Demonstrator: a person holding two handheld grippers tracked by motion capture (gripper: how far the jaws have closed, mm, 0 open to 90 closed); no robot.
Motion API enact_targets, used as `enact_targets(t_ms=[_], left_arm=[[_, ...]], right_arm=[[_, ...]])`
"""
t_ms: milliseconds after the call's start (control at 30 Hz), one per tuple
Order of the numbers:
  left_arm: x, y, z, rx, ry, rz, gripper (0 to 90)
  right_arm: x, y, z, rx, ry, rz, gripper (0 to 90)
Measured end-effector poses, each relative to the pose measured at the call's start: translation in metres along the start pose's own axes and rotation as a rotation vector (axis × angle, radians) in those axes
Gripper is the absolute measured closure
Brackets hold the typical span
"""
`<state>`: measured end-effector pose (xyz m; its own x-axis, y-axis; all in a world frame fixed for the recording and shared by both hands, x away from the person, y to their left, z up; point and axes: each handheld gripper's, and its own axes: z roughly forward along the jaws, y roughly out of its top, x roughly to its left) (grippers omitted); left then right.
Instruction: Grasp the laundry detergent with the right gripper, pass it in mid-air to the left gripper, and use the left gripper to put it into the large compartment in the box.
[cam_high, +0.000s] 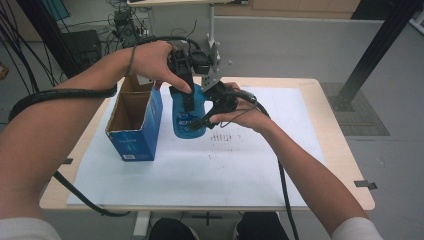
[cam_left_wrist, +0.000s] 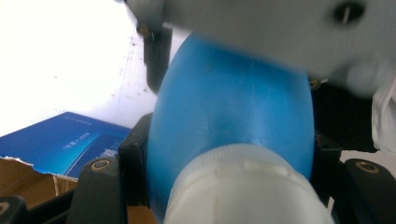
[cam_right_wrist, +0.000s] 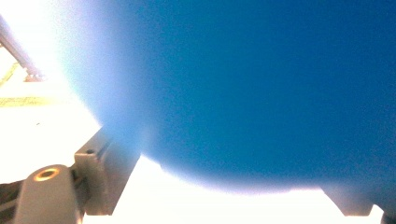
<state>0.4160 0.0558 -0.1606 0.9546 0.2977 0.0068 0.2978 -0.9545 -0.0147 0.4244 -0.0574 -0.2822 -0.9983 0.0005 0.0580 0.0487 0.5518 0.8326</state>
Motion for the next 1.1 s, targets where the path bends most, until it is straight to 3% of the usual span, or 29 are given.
enact_targets(t_ms=[233,367,433,633,800,900,1100], left_arm=[[0.000,-0.002,-0.002,0.010,0.005,-0.032,36.7],[0.002,-0.005,-0.004,0.007,0.004,-0.063,36.7],[0.003,-0.006,-0.005,-0.002,0.003,-0.080,36.8],[0.004,-0.009,-0.009,-0.013,-0.015,-0.155,36.8],[0.003,-0.009,-0.015,0.013,-0.014,-0.229,36.8],[0.003,-0.009,-0.020,0.010,-0.010,-0.270,36.8],[0.005,-0.011,-0.032,0.012,0.005,-0.383,36.9]], right_arm=[[0.001,-0.012,-0.015,0.034,-0.043,0.039,5.4],[0.006,-0.019,-0.027,0.102,-0.056,0.044,5.0],[0.008,-0.023,-0.032,0.120,-0.095,0.056,4.3],[0.015,-0.034,-0.056,0.190,-0.146,0.103,5.9],[0.017,-0.047,-0.077,0.238,-0.195,0.208,5.8],[0.020,-0.055,-0.087,0.265,-0.212,0.245,5.5],[0.027,-0.066,-0.105,0.318,-0.240,0.268,5.6]])
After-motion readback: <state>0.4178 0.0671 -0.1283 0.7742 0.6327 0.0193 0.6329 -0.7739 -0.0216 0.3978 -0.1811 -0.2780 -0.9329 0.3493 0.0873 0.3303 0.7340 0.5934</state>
